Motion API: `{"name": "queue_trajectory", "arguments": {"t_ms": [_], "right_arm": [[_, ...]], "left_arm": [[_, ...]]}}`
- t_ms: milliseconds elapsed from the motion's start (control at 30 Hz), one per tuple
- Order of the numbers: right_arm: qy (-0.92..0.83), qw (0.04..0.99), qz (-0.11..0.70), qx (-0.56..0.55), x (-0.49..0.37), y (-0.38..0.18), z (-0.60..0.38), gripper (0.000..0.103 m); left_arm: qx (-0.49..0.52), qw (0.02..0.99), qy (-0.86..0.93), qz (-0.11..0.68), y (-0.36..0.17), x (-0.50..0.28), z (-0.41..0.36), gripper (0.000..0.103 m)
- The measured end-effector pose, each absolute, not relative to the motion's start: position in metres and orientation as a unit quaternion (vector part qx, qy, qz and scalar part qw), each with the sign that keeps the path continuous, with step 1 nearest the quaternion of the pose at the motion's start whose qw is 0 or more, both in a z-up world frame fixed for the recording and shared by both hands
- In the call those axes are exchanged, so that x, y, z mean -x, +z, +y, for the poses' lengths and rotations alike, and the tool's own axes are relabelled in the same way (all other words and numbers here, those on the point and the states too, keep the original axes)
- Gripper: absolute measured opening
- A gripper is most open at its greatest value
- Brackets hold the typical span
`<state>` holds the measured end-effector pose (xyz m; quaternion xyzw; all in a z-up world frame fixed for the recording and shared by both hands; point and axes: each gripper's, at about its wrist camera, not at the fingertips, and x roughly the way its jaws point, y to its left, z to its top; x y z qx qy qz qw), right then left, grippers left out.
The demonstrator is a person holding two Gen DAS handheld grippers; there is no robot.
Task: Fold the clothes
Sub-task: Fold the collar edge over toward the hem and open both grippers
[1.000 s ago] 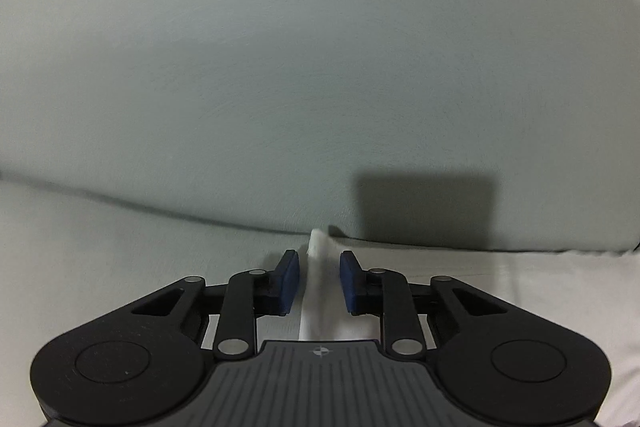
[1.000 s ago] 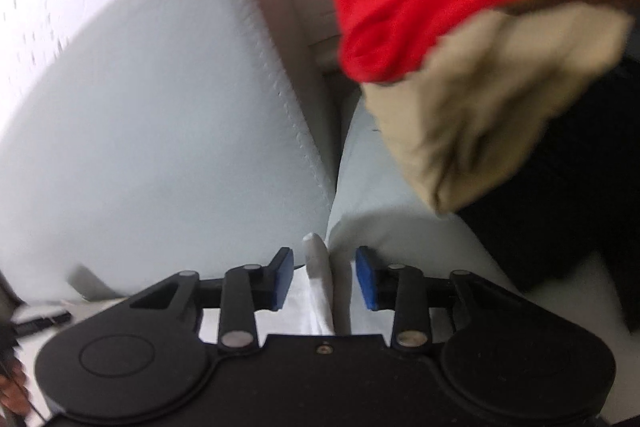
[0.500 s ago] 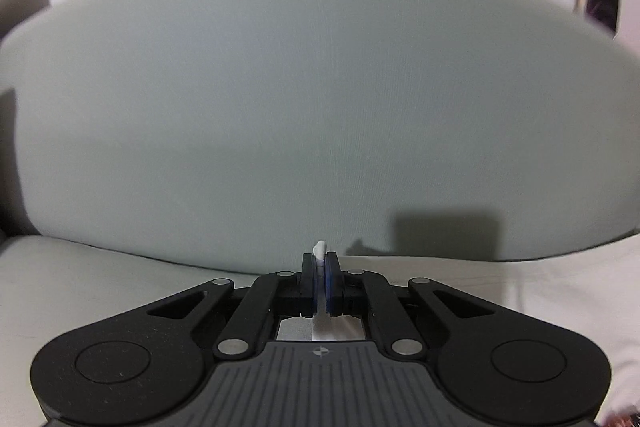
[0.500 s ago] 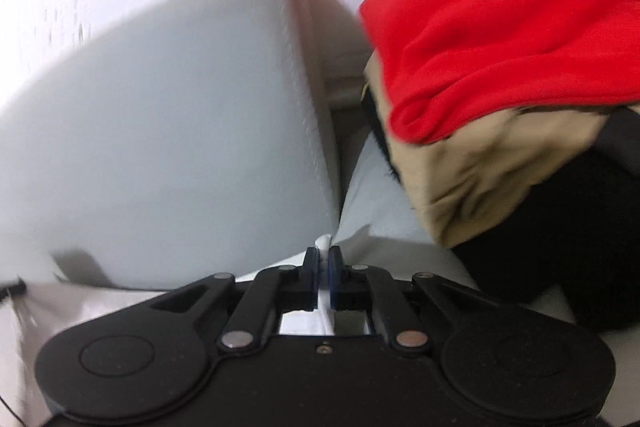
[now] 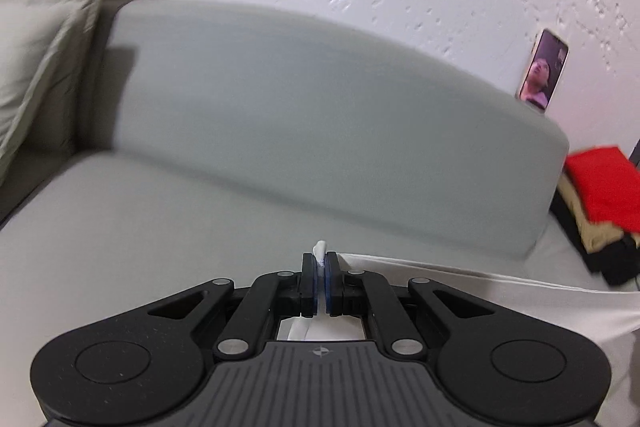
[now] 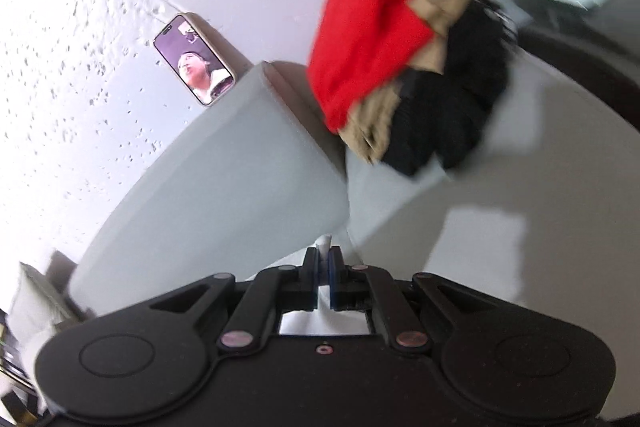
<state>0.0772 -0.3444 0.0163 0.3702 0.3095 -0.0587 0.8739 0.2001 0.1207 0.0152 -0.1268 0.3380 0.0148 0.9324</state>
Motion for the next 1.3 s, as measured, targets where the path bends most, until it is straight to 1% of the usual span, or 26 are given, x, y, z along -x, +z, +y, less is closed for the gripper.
{"name": "queue_trajectory", "arguments": {"t_ms": [167,300,400,467,567,633,733,800,933,1033,1100,1133,1167,1200,1267,1300], "right_arm": [[-0.063,0.854,0.337,-0.392,-0.024,-0.007,-0.339,0.005],[-0.076,0.847,0.367,-0.376,0.005,-0.027,-0.326,0.005],[-0.083,0.847,0.367,-0.377,0.027,-0.034,-0.322,0.005],[-0.083,0.852,0.361,-0.370,0.040,-0.033,-0.319,0.005],[-0.084,0.859,0.357,-0.357,0.057,-0.035,-0.315,0.004],[-0.091,0.858,0.363,-0.352,0.065,-0.040,-0.313,0.005],[-0.097,0.854,0.379,-0.342,0.070,-0.046,-0.311,0.005],[-0.097,0.854,0.389,-0.331,0.072,-0.046,-0.309,0.005],[-0.097,0.853,0.408,-0.310,0.074,-0.048,-0.306,0.006],[-0.095,0.850,0.415,-0.311,0.075,-0.046,-0.305,0.011],[-0.089,0.845,0.418,-0.322,0.080,-0.040,-0.305,0.017],[-0.083,0.843,0.416,-0.329,0.084,-0.036,-0.305,0.023],[-0.074,0.845,0.411,-0.334,0.088,-0.029,-0.305,0.031],[-0.065,0.848,0.405,-0.336,0.093,-0.022,-0.304,0.034],[-0.050,0.856,0.391,-0.334,0.103,-0.006,-0.302,0.045],[-0.042,0.860,0.384,-0.333,0.107,0.000,-0.301,0.048]], "left_arm": [[0.137,0.911,0.068,0.384,-0.007,-0.121,0.120,0.003],[0.129,0.898,0.102,0.408,-0.030,-0.095,0.118,0.004],[0.128,0.902,0.106,0.398,-0.031,-0.074,0.114,0.004],[0.110,0.909,0.105,0.389,-0.028,-0.062,0.110,0.004],[0.070,0.911,0.104,0.392,-0.031,-0.053,0.098,0.004],[0.055,0.903,0.101,0.414,-0.036,-0.055,0.095,0.004],[0.042,0.895,0.097,0.433,-0.043,-0.054,0.101,0.005],[0.029,0.895,0.094,0.435,-0.041,-0.067,0.110,0.005],[0.007,0.888,0.086,0.451,-0.037,-0.058,0.110,0.008],[0.006,0.884,0.088,0.459,-0.034,-0.051,0.113,0.014],[0.002,0.888,0.091,0.451,-0.026,-0.044,0.115,0.015],[-0.001,0.891,0.092,0.445,-0.020,-0.039,0.116,0.015],[-0.004,0.894,0.092,0.439,-0.014,-0.035,0.117,0.015],[-0.007,0.897,0.093,0.433,-0.008,-0.030,0.118,0.017],[-0.013,0.906,0.093,0.413,0.007,-0.020,0.117,0.024],[-0.012,0.910,0.091,0.404,0.013,-0.016,0.116,0.029]]}}
